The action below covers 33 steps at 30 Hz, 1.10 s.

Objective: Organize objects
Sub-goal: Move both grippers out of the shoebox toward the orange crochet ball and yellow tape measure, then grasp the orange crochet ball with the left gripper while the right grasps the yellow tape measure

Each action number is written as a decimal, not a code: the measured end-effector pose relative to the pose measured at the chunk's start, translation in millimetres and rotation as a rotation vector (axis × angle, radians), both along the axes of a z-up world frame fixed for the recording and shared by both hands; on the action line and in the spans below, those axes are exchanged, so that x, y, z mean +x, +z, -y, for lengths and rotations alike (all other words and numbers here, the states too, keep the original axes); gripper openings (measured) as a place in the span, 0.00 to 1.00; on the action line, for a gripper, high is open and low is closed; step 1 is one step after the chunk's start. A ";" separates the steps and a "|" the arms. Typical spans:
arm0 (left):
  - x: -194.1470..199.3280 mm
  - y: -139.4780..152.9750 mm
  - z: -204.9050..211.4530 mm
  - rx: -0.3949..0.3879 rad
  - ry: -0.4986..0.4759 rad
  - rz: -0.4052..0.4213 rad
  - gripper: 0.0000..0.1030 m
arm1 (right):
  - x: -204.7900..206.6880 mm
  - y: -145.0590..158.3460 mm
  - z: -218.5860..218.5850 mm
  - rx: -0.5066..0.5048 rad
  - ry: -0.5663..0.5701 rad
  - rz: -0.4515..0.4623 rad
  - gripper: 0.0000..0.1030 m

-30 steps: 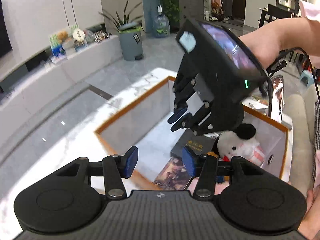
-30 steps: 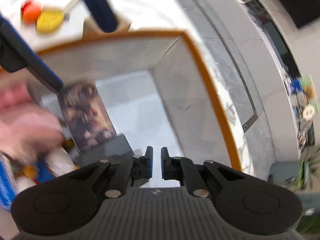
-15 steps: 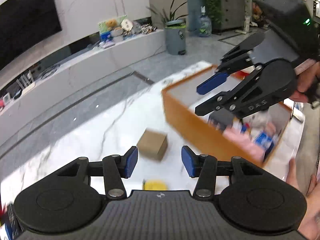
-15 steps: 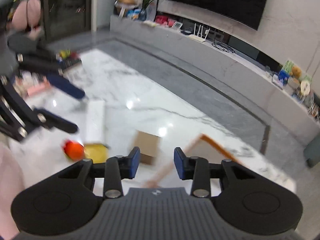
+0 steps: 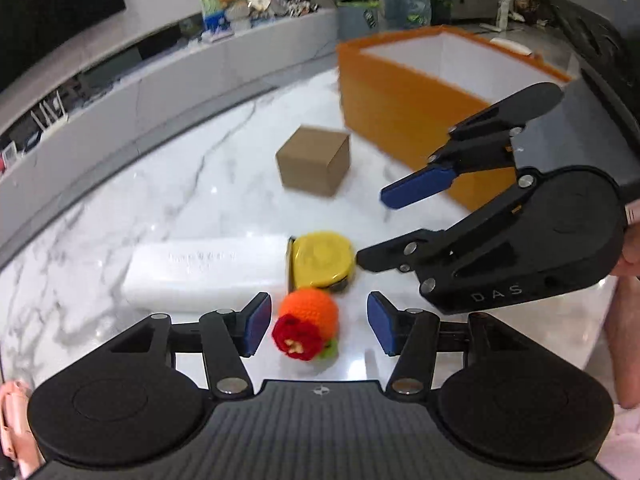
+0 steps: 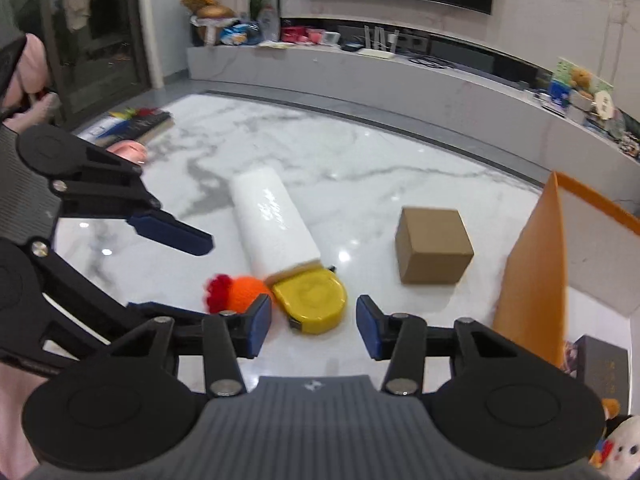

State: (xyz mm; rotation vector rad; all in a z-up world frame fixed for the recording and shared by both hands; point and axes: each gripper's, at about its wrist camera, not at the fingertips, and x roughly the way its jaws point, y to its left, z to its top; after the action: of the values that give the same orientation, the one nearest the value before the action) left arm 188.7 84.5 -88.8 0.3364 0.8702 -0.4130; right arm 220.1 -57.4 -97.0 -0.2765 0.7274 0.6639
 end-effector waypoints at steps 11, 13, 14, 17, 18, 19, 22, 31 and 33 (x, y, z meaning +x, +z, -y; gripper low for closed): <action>12.0 -28.1 -17.8 -0.071 0.057 -0.086 0.43 | 26.7 -14.4 1.1 0.028 -0.060 -0.057 0.56; 13.8 -26.6 -20.4 -0.066 0.077 -0.104 0.43 | 30.5 -17.3 -2.3 0.026 -0.056 -0.071 0.56; 14.3 -26.2 -22.5 -0.064 0.088 -0.116 0.43 | 32.1 -17.7 -3.5 0.027 -0.056 -0.074 0.57; 9.8 -23.7 -28.6 -0.032 0.102 -0.113 0.43 | 36.8 -19.7 -10.2 0.021 -0.048 -0.074 0.60; 7.6 -23.5 -31.2 -0.028 0.107 -0.113 0.43 | 38.9 -20.7 -12.7 0.019 -0.049 -0.079 0.61; 7.5 -23.3 -33.0 -0.027 0.111 -0.115 0.43 | 41.6 -22.1 -15.7 0.020 -0.057 -0.092 0.61; 5.8 -23.8 -39.6 -0.034 0.132 -0.113 0.43 | 49.0 -26.1 -21.7 0.031 -0.067 -0.124 0.64; 9.0 -23.9 -48.5 -0.065 0.160 -0.115 0.43 | 52.3 -40.1 -33.3 -0.042 0.041 -0.100 0.73; 9.0 -24.0 -46.8 -0.057 0.159 -0.114 0.43 | 51.1 -42.4 -35.0 -0.052 0.058 -0.080 0.74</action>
State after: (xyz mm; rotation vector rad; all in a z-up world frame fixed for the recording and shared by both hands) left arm 197.7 131.3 -112.8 0.1905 0.9872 -0.3106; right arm 271.2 -22.5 -139.4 -0.3211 0.8164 0.7144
